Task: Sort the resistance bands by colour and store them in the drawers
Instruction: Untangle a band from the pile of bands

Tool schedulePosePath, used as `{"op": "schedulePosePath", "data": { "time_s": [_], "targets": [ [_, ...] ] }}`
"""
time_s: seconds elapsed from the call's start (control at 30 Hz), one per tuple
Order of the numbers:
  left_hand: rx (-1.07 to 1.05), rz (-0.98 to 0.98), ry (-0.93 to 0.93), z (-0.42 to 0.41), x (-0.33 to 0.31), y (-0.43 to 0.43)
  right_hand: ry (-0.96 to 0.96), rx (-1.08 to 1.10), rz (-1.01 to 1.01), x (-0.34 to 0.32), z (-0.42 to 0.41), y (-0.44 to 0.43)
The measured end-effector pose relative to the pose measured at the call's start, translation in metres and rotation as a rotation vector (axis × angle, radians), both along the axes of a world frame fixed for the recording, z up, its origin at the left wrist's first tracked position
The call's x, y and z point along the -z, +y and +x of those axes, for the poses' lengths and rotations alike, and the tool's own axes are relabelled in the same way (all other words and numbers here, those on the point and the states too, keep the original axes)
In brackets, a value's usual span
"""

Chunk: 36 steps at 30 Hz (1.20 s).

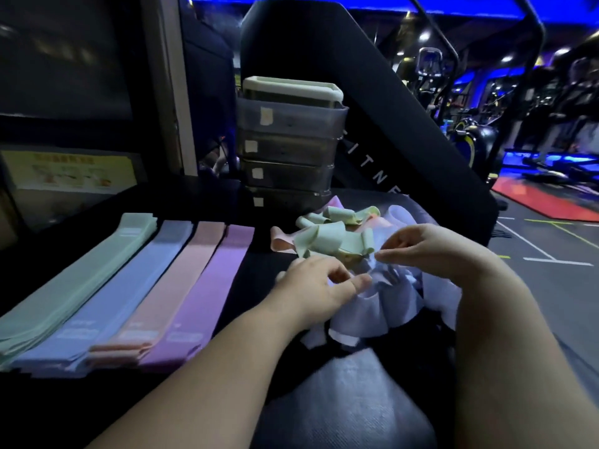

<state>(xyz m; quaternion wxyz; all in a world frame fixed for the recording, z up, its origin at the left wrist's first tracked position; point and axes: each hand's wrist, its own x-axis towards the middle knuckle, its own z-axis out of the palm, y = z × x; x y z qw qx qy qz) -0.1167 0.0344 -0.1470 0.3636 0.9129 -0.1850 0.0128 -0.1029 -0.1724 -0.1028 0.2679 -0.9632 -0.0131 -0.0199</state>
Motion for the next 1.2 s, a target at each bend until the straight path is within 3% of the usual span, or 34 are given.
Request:
{"op": "schedulePosePath", "data": {
  "time_s": [0.13, 0.27, 0.47, 0.6, 0.73, 0.87, 1.03, 1.2],
  "targets": [
    [0.08, 0.053, 0.051, -0.004, 0.001, 0.004, 0.1, -0.026, -0.088, -0.002, -0.004, -0.005],
    [0.078, 0.176, -0.082, -0.004, 0.008, 0.004, 0.133, -0.086, -0.042, -0.004, -0.009, -0.007],
    [-0.058, -0.203, -0.124, 0.005, 0.007, 0.012, 0.231, -0.065, -0.052, -0.002, -0.011, 0.0],
    [-0.156, -0.301, -0.163, 0.007, 0.007, 0.016, -0.005, -0.116, -0.125, 0.005, -0.003, 0.015],
    [-0.22, -0.448, -0.235, 0.009, 0.007, 0.017, -0.139, -0.27, 0.26, 0.003, -0.002, 0.023],
    [-0.259, -0.616, -0.238, 0.01, 0.003, 0.021, -0.147, -0.369, 0.653, 0.001, -0.007, 0.037],
    [-0.247, -0.869, -0.137, 0.014, 0.004, 0.023, -0.109, -0.403, 0.868, -0.002, -0.015, 0.059],
    [-0.248, -0.975, -0.092, 0.014, 0.001, 0.022, -0.1, -0.319, 0.822, 0.0, -0.015, 0.067]
  ]
}}
